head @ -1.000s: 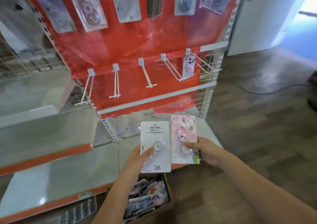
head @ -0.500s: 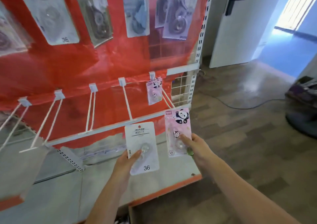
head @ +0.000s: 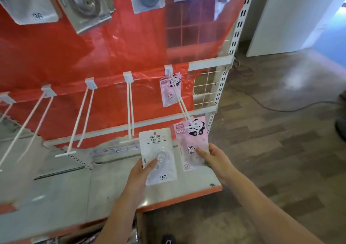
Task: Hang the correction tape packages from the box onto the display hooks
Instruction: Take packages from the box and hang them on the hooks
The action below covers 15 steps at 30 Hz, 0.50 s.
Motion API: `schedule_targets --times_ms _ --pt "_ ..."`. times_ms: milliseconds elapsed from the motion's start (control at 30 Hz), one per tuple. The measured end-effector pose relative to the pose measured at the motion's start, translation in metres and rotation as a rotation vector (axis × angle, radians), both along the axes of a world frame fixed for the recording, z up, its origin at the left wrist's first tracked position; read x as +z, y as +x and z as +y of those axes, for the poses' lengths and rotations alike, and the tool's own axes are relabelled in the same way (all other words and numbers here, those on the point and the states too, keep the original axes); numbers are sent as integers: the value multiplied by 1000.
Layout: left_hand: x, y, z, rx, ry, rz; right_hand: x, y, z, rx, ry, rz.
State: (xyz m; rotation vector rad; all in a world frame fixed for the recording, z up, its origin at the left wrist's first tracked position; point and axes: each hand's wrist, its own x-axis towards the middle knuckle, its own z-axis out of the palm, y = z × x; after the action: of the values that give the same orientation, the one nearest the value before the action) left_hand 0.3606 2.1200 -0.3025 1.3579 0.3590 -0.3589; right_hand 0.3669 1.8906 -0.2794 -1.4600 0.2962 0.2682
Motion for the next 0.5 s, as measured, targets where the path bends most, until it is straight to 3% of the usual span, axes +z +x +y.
schedule_targets --times_ms 333,500 --pt "3 31 -4 -43 62 6 -5 7 8 -4 6 12" --pt "1 50 4 -35 66 17 -16 46 22 -73 44 31"
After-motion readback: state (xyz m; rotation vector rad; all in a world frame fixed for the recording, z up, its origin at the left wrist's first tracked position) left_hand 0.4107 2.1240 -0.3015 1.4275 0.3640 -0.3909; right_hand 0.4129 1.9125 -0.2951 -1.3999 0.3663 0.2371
